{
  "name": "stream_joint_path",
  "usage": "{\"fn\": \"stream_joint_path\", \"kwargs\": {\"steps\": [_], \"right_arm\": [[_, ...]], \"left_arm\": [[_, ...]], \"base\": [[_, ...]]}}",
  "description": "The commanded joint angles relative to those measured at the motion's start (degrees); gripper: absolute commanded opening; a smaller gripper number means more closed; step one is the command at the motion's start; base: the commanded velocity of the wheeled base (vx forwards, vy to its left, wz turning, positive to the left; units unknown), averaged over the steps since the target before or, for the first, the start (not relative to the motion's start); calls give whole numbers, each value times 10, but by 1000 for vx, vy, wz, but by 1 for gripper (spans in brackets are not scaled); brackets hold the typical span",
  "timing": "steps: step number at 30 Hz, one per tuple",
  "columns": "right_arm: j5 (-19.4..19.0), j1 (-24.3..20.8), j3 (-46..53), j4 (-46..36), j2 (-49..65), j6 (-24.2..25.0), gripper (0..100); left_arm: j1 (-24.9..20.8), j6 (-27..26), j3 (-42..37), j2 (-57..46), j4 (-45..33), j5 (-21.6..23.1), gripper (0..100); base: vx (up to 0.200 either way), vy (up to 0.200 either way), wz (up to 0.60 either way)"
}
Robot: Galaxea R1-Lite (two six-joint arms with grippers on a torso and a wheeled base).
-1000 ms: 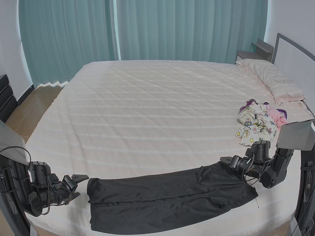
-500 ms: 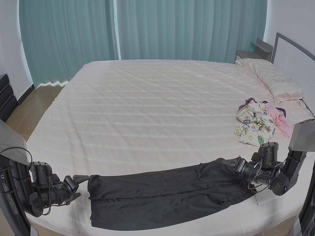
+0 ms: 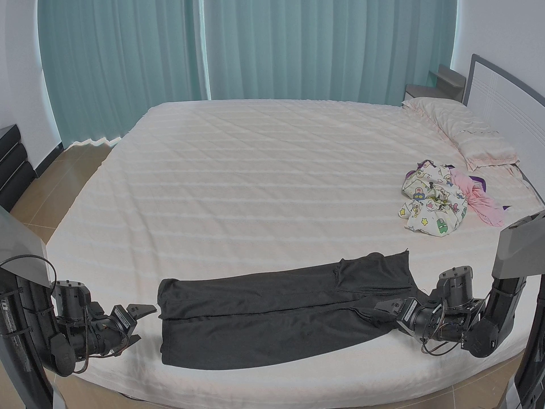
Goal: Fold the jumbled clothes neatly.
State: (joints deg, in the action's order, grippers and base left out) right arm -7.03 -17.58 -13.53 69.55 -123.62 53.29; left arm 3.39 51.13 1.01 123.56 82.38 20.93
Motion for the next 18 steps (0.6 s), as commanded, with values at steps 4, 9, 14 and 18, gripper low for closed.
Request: {"fn": "stream_joint_path", "kwargs": {"steps": [4, 9, 14, 18], "right_arm": [[26, -14, -40, 24, -71, 7, 100], [55, -36, -60, 32, -91, 19, 100], [68, -50, -69, 57, -95, 35, 100], [68, -46, -83, 57, -96, 41, 100]], "left_arm": [[0, -2, -8, 5, 1, 0, 100], [-1, -2, -8, 6, 1, 0, 100], [-1, -3, -8, 7, 1, -1, 100], [-6, -3, -8, 9, 1, -12, 100]], "base": [[0, 0, 0], [0, 0, 0], [0, 0, 0], [0, 0, 0]]}}
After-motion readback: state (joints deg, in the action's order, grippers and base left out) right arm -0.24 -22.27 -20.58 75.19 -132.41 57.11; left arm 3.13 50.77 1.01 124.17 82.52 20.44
